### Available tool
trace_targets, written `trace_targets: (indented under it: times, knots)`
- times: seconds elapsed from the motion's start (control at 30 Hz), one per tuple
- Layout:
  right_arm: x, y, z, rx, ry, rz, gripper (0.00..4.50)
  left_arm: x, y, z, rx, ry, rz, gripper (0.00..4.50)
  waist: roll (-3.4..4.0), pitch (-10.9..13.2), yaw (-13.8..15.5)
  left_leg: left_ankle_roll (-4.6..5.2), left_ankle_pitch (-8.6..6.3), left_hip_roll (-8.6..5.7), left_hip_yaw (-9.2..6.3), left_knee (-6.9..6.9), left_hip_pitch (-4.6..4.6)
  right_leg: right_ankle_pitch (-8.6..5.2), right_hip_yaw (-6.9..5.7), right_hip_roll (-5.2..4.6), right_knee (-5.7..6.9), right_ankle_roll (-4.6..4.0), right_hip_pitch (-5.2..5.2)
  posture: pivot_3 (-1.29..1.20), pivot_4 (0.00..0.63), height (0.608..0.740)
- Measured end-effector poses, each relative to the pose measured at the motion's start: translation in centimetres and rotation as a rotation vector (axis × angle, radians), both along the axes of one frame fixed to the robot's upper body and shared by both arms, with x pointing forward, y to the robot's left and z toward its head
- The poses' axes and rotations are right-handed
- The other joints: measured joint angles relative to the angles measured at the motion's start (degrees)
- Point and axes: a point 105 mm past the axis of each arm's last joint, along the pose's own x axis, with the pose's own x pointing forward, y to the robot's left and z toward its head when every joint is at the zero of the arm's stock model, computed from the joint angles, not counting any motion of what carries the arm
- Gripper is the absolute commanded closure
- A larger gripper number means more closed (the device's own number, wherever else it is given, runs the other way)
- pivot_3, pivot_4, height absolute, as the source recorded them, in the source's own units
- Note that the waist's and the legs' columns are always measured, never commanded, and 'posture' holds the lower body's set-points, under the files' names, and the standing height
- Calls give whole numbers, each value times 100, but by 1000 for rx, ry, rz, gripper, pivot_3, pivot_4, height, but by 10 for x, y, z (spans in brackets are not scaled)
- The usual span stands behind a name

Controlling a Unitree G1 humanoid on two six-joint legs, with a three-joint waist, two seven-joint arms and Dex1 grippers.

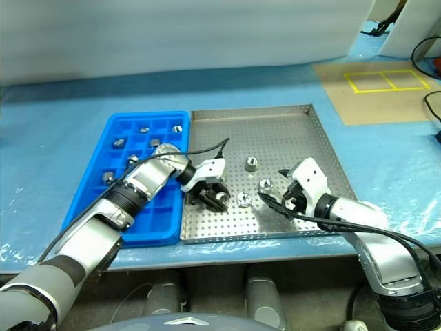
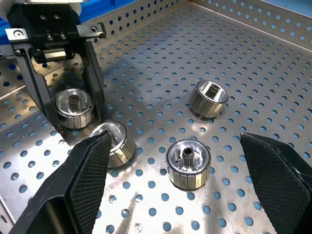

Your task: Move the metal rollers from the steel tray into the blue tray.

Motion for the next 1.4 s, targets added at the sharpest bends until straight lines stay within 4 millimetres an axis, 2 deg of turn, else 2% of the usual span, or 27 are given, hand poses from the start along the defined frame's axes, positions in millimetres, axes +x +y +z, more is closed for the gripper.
trace_targets:
  times: [0.13, 0.27, 0.37, 0.47, 0.57, 0.77, 0.9, 1.03, 1.2, 1.4]
  knots:
    - [1, -1, -3, 4, -1, 19, 134, 6, 9, 14, -61, -2, 62, 2795, 0, 0, -8, 0, 0, -1, 0, 1, -2, 6, -1, -1, 0, -11, -2, -369, 150, 740]
    - [12, 2, 6, 32, -26, 76, 134, 9, 28, 60, -247, -74, 111, 2795, -1, 1, 1, 1, -1, -1, 0, 2, -4, 19, -2, -2, 2, -33, -4, -304, 150, 740]
    - [18, 12, 18, 52, -58, 151, 134, 5, 46, 77, -290, -121, 136, 2795, 1, -1, 30, 1, 0, 2, 0, -2, 0, 21, -3, -1, 6, -37, -4, -244, 150, 740]
    - [23, 32, 23, 63, -60, 268, 134, 1, 70, 76, -272, -123, 207, 2795, 2, -1, 68, -2, 1, 4, 0, -9, 0, 20, -8, -2, 8, -38, -5, -139, 150, 740]
    - [27, 48, 19, 55, -39, 371, 134, 1, 84, 76, -274, -135, 299, 2795, 2, 0, 175, -2, 2, 3, -1, -6, -6, 20, -13, -7, 11, -39, -6, -48, 150, 740]
    - [54, 96, 34, 69, -91, 545, 134, 3, 115, 77, -317, -193, 571, 2795, 1, 1, 363, -11, 7, 8, -2, -10, -15, 22, -17, -6, 32, -48, -31, 112, 150, 740]
    - [59, 122, 37, 68, -95, 637, 134, 0, 133, 73, -346, -208, 761, 2795, 0, 1, 513, -9, 6, 10, -5, -9, -34, 19, -29, -9, 24, -53, -39, 167, 150, 740]
    - [58, 127, 37, 52, -88, 675, 134, -11, 147, 64, -349, -209, 873, 2795, -1, 2, 712, -8, 5, 13, -10, -11, -47, 15, -43, -10, 23, -58, -45, 184, 150, 740]
    - [57, 128, 38, 42, -83, 687, 134, -22, 167, 52, -355, -180, 998, 2795, -3, 3, 755, -15, 10, 19, -14, -9, -43, 15, -48, -9, 31, -58, -44, 196, 150, 740]
    - [58, 127, 35, 24, -78, 689, 134, -26, 172, 47, -366, -179, 1060, 2795, -4, 2, 772, -22, 15, 19, -21, -10, -41, 16, -53, -8, 36, -58, -41, 184, 150, 740]
